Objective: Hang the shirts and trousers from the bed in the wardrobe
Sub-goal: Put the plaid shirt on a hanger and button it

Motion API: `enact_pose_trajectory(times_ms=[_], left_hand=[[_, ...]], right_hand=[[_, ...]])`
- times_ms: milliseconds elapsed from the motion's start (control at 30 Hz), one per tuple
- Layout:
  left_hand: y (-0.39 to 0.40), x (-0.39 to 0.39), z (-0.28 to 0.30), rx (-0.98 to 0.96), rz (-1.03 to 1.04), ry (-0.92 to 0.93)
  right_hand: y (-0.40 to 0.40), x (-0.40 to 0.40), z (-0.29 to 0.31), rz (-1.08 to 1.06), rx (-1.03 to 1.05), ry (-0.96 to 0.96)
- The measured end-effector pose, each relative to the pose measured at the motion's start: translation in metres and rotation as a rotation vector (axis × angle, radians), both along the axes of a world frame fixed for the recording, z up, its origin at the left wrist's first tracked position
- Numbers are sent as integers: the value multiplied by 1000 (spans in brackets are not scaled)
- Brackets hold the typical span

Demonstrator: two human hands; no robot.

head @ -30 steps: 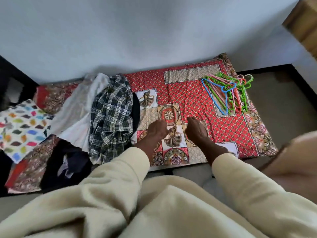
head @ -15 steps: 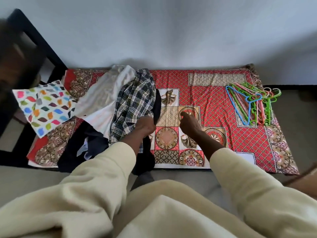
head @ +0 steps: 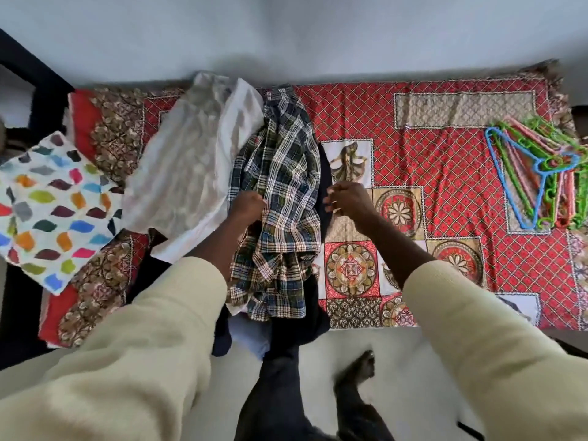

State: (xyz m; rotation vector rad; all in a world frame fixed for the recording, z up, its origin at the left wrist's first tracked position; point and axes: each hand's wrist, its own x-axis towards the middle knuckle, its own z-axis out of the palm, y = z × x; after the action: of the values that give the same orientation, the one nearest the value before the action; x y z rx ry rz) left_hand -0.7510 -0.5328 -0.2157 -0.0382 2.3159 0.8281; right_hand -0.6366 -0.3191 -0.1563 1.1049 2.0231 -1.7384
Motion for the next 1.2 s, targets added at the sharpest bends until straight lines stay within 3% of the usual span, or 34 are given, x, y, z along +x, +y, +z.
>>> enact_pose_trajectory(times_ms=[200,367,567,667,800,900,967,1033,1100,1133,1200], left_hand=[[40,-72,-50,180,163,-107],[58,-104,-91,35,110,-299],[65,-101,-82,93,133,22],[77,-53,-37,347,-43,131],[62,15,3,544,-254,-36],[32,29,25,450,-532,-303],[19,22,40,448,-515,-398],[18,10,50,389,-240,-268],[23,-1,60,186,-53,27],[27,-6,67,125,-30,144],[41,-6,89,123,-180,291]], right_hand=[[-17,-57,-72,-33,-80,-86],[-23,-59,-97,85,-56,-192],[-14,-77,-92,56,7,-166],[-17,-109,-64,-17,-77,-55],[-13,-143,-45,-163,-135,-89],[5,-120,-47,-242,-210,-211],[20,-94,-51,-285,-280,-183],[23,-72,-30,-335,-358,-112],[27,-49,-5,-400,-424,35],[26,-41,12,-408,-443,95],[23,-16,57,-422,-483,229]])
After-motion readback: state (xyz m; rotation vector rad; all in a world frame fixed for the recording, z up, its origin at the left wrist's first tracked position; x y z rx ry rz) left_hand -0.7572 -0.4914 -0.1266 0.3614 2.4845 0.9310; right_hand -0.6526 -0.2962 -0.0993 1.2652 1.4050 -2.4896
